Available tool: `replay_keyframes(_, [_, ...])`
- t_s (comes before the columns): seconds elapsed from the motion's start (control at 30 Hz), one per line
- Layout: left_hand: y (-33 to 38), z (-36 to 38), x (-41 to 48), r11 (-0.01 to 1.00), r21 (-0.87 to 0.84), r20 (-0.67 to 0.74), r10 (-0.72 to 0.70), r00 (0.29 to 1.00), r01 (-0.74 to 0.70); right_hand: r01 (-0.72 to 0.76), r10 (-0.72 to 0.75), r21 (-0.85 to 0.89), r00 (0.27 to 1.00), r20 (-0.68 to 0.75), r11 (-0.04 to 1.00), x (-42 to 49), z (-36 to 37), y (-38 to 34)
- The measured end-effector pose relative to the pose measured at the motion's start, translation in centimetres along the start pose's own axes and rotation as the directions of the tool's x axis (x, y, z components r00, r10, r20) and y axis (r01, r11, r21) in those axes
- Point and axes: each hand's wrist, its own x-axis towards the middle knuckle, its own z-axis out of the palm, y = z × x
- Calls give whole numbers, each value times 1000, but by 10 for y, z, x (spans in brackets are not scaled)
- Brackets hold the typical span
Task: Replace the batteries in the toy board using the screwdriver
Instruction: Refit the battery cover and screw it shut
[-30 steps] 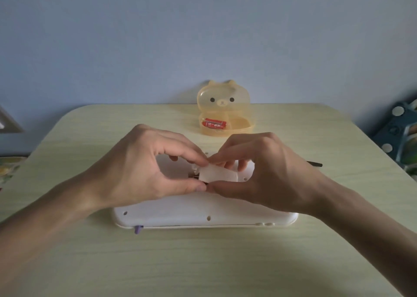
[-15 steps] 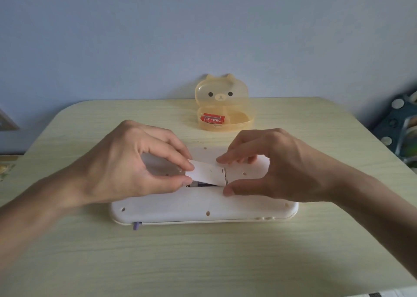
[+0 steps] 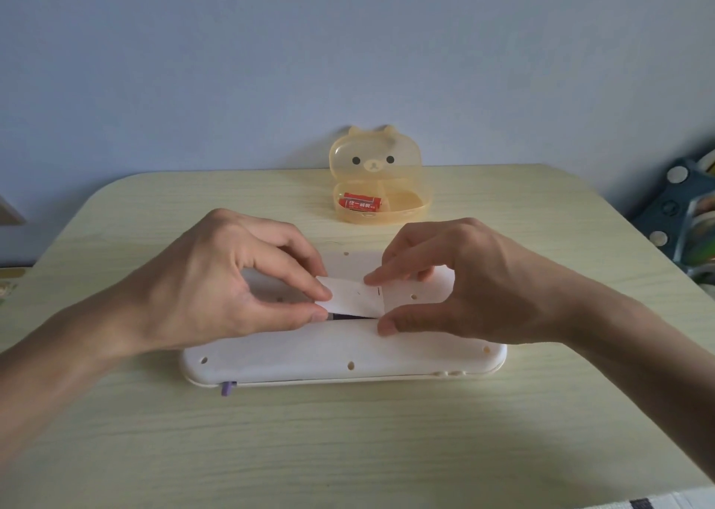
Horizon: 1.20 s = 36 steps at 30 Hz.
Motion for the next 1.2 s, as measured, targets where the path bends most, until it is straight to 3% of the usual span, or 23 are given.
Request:
replay_keyframes(0.5, [-15, -2, -12, 987, 123, 162, 83, 983, -104, 48, -44, -52, 997, 69, 998, 3, 1, 0])
replay_keyframes(0.73, [-23, -13, -25, 979, 204, 251, -33, 967, -19, 46, -44, -44, 998, 51, 998, 2, -9, 5])
replay_keyframes(0.87, [-29, -23, -33, 972, 226, 259, -130, 957, 71, -85, 76, -131, 995, -72, 988, -15, -42, 38])
replay_keyframes(1.03, [-35, -20, -39, 978, 192, 257, -129, 958, 80, -327, 323, -271, 944, -62, 905, -52, -74, 81])
replay_keyframes(1.2, [-36, -12, -31, 985, 159, 216, -101, 971, 67, -400, 387, -242, 916, -102, 884, -58, -60, 95])
